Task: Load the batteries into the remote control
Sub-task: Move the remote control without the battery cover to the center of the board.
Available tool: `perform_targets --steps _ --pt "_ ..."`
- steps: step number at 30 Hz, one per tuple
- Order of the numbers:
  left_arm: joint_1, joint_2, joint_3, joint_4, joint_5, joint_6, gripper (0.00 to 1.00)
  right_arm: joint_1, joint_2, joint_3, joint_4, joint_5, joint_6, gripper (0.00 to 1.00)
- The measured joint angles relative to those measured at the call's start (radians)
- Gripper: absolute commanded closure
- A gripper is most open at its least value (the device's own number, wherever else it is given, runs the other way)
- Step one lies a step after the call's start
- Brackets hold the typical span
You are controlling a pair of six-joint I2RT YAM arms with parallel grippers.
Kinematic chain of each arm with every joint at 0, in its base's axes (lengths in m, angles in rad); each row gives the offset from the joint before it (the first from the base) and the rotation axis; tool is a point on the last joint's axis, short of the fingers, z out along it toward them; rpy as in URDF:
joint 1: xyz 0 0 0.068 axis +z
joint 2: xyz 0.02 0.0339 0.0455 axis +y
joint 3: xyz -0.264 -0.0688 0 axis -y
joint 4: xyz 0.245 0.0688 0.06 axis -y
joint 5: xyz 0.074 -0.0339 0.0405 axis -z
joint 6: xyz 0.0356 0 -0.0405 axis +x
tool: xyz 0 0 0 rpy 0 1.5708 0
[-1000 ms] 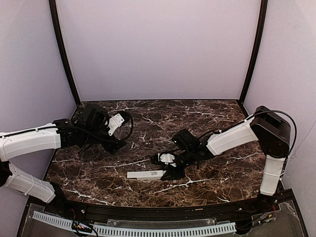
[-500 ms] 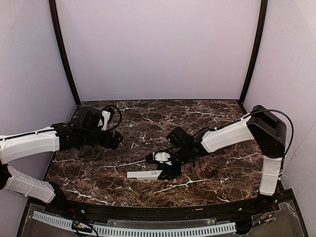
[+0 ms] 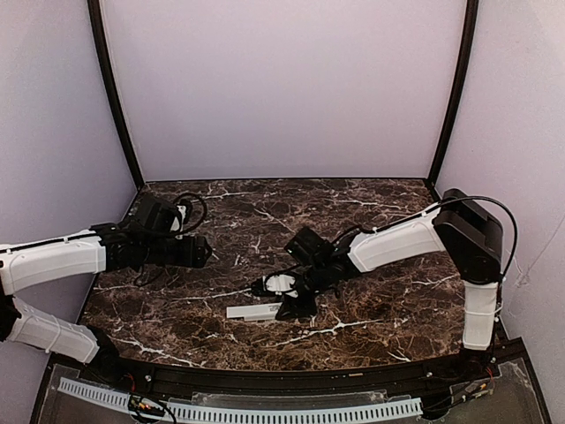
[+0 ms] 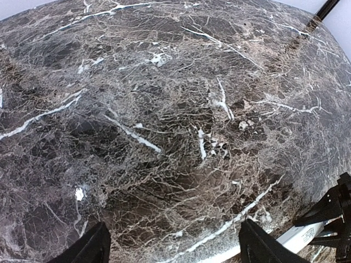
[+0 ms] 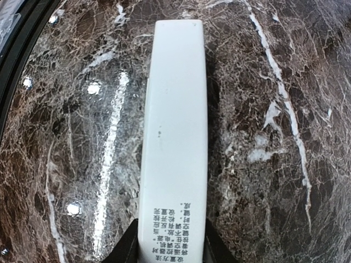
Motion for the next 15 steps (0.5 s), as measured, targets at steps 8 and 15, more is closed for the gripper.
perform_targets --steps 8,15 --pt "0.024 0.012 -0.002 0.002 0.028 -0.017 0.24 -0.01 0.011 0.017 -0.005 0.012 0.023 0.77" --pt "0.052 0.077 -0.002 0.03 0.125 -0.015 0.25 -0.064 0.017 0.02 0.037 0.04 0.101 0.8"
